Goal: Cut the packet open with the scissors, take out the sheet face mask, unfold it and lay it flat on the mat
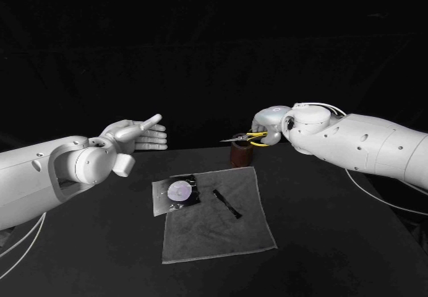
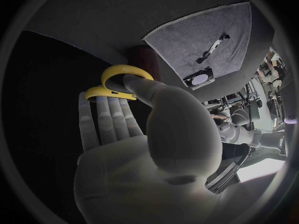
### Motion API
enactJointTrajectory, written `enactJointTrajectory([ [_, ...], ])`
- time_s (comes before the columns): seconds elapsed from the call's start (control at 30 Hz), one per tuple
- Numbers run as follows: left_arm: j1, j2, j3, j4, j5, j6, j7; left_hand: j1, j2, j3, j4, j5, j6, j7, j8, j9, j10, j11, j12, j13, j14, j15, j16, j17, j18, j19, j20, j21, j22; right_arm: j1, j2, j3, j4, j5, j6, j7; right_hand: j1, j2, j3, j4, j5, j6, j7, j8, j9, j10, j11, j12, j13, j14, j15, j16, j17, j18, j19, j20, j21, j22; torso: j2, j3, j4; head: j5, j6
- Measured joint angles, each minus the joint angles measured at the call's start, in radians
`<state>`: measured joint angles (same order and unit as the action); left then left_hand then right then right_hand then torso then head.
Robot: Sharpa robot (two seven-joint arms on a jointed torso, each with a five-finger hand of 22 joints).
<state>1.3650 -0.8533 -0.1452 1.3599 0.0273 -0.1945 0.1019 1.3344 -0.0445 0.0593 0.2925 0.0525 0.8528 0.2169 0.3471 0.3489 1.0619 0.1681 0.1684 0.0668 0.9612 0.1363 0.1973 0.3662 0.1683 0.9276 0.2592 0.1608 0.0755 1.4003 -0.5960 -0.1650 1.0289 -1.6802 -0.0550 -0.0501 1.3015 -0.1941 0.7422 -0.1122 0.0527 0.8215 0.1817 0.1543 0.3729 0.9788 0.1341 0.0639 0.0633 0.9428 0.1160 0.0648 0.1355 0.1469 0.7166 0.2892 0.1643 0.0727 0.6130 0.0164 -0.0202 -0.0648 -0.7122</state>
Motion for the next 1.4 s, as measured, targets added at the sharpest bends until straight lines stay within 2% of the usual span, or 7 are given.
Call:
enactJointTrajectory([
  [0.27, 0.0, 0.0, 0.0, 0.0, 0.0, 0.0, -0.005, 0.0, 0.0, 0.0, 0.0, 0.0, 0.0, 0.0, 0.0, 0.0, 0.0, 0.0, 0.0, 0.0, 0.0, 0.0, 0.0, 0.0, 0.0, 0.0, 0.0, 0.0, 0.0, 0.0, 0.001, 0.0, 0.004, 0.001, 0.003, -0.001, -0.002, -0.001, -0.009, -0.008, 0.0, -0.007, -0.007, -0.004, -0.001, -0.011, -0.003, 0.001, -0.001, -0.012, -0.005, 0.0, -0.006, 0.0, 0.0, 0.0, -0.004, -0.001, 0.0, -0.0005, -0.0001, -0.001, -0.001],
  [0.57, 0.0, 0.0, 0.0, 0.0, 0.0, 0.001, -0.008, 0.0, 0.0, 0.0, 0.0, 0.0, 0.0, 0.0, 0.0, 0.0, 0.0, 0.0, 0.0, 0.0, 0.0, 0.0, 0.0, 0.0, -0.004, 0.0, 0.0, 0.0, 0.0, 0.0, 0.006, 0.0, 0.002, 0.003, 0.022, -0.004, -0.006, -0.006, -0.028, -0.002, 0.002, -0.007, -0.007, -0.004, -0.001, -0.011, -0.004, 0.001, -0.001, -0.018, -0.004, 0.0, -0.009, 0.0, 0.003, -0.003, -0.008, -0.001, 0.0, -0.0006, 0.0005, -0.002, -0.003],
  [0.63, 0.0, 0.0, 0.0, 0.0, 0.0, 0.001, -0.009, 0.0, 0.0, -0.003, 0.0, 0.0, 0.0, 0.0, 0.0, 0.0, 0.0, 0.0, 0.0, 0.0, 0.0, 0.0, 0.0, -0.001, 0.002, 0.0, 0.0, 0.0, 0.0, 0.0, 0.008, 0.0, -0.001, 0.004, 0.026, -0.004, -0.006, -0.006, -0.028, -0.002, 0.002, -0.007, -0.007, -0.004, -0.001, -0.014, 0.0, 0.001, -0.001, -0.018, -0.004, 0.0, -0.009, 0.0, 0.003, -0.003, -0.008, -0.001, 0.0, -0.0006, 0.0006, -0.002, -0.002],
  [0.77, 0.0, 0.0, 0.0, 0.0, 0.0, 0.001, -0.01, 0.0, 0.0, -0.006, 0.0, 0.0, 0.0, 0.0, 0.0, 0.0, 0.0, 0.0, 0.0, 0.0, 0.0, 0.0, 0.0, -0.001, 0.006, 0.0, 0.0, 0.0, 0.0, -0.005, 0.012, -0.001, -0.007, 0.008, 0.032, -0.004, -0.016, -0.015, -0.051, 0.003, 0.004, -0.007, -0.007, -0.004, -0.001, -0.014, 0.0, 0.001, -0.001, -0.018, -0.004, 0.0, -0.011, 0.001, 0.005, -0.005, -0.008, -0.001, 0.0, -0.0006, 0.0006, -0.002, -0.002],
  [0.93, 0.0, 0.0, 0.0, 0.0, 0.0, 0.001, -0.012, 0.0, 0.0, -0.006, 0.0, 0.0, 0.0, 0.0, 0.0, 0.0, 0.0, 0.0, 0.0, 0.0, 0.0, 0.0, 0.0, -0.001, 0.006, 0.0, 0.0, 0.0, 0.0, -0.009, 0.014, -0.001, -0.013, 0.015, 0.031, -0.005, -0.016, -0.015, -0.079, 0.005, 0.004, -0.007, -0.007, -0.004, -0.002, -0.014, 0.0, 0.001, -0.001, -0.034, -0.002, 0.0, -0.018, 0.008, 0.003, -0.003, -0.012, -0.001, 0.001, -0.0003, 0.0006, -0.001, -0.003],
  [1.1, 0.0, 0.0, 0.0, 0.0, 0.0, 0.002, -0.013, 0.0, 0.0, -0.006, 0.0, 0.0, 0.0, 0.0, 0.0, 0.0, 0.0, 0.0, 0.0, 0.0, 0.0, 0.0, 0.0, -0.001, 0.006, 0.0, 0.0, 0.0, 0.0, -0.01, 0.014, -0.001, -0.02, 0.02, 0.028, -0.007, -0.016, -0.015, -0.129, 0.006, 0.004, -0.01, -0.004, -0.004, -0.006, -0.05, 0.004, 0.001, -0.001, -0.064, 0.004, 0.0, -0.029, 0.008, 0.003, -0.003, -0.02, -0.001, 0.001, 0.0, 0.0004, -0.001, -0.003],
  [1.4, 0.0, 0.0, 0.0, 0.0, 0.001, 0.003, -0.015, 0.0, 0.0, -0.005, 0.0, 0.0, 0.0, 0.0, 0.0, -0.002, 0.0, 0.0, 0.0, 0.0, 0.0, 0.0, 0.0, -0.002, 0.005, 0.0, 0.0, 0.0, 0.0, -0.011, 0.007, -0.001, -0.021, 0.03, 0.014, -0.011, -0.016, -0.015, -0.144, 0.006, 0.004, -0.01, -0.004, -0.004, -0.006, -0.052, 0.005, 0.001, -0.001, -0.066, 0.005, 0.0, -0.031, 0.008, 0.003, -0.003, -0.02, -0.001, 0.0, 0.0005, -0.0004, -0.001, -0.004],
])
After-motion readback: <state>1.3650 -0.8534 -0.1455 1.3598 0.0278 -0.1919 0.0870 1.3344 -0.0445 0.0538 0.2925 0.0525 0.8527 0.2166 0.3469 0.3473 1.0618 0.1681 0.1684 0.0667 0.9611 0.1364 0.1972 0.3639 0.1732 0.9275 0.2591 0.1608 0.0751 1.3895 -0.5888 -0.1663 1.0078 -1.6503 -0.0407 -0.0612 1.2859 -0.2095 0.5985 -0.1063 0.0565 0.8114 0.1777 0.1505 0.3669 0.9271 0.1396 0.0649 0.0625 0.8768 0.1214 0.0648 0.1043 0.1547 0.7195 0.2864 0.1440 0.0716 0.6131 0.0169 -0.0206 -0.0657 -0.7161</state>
